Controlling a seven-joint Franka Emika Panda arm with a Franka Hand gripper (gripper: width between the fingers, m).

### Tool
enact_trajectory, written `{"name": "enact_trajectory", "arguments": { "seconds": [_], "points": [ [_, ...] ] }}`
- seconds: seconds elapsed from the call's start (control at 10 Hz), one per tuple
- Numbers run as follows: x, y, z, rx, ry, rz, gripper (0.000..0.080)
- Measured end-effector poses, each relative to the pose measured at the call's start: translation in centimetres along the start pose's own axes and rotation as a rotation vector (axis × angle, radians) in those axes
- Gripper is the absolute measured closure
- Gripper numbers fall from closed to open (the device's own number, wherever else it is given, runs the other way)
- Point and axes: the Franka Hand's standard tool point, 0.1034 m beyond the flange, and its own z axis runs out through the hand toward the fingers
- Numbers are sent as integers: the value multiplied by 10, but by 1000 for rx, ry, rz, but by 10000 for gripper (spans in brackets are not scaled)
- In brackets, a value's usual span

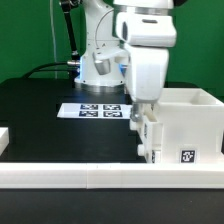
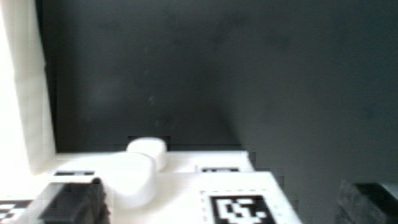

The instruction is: Assemble drawer

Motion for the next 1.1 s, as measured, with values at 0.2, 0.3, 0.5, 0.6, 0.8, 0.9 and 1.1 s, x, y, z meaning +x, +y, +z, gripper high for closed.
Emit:
{"name": "enact_trajectory", "arguments": {
  "seconds": [0.2,0.3,0.5,0.6,0.8,0.9,1.1],
  "points": [
    [10,5,0,13,5,0,151],
    [11,7,-2,9,5,0,151],
    [-1,11,-4,2,-1,-17,151],
    [-9,14,-7,0,-6,-32,151],
    [-28,26,-24,-31,-18,-40,151],
    [-34,29,-31,-51,-21,-30,151],
    [-47,26,-41,-120,-18,-8,151]
  ]
}}
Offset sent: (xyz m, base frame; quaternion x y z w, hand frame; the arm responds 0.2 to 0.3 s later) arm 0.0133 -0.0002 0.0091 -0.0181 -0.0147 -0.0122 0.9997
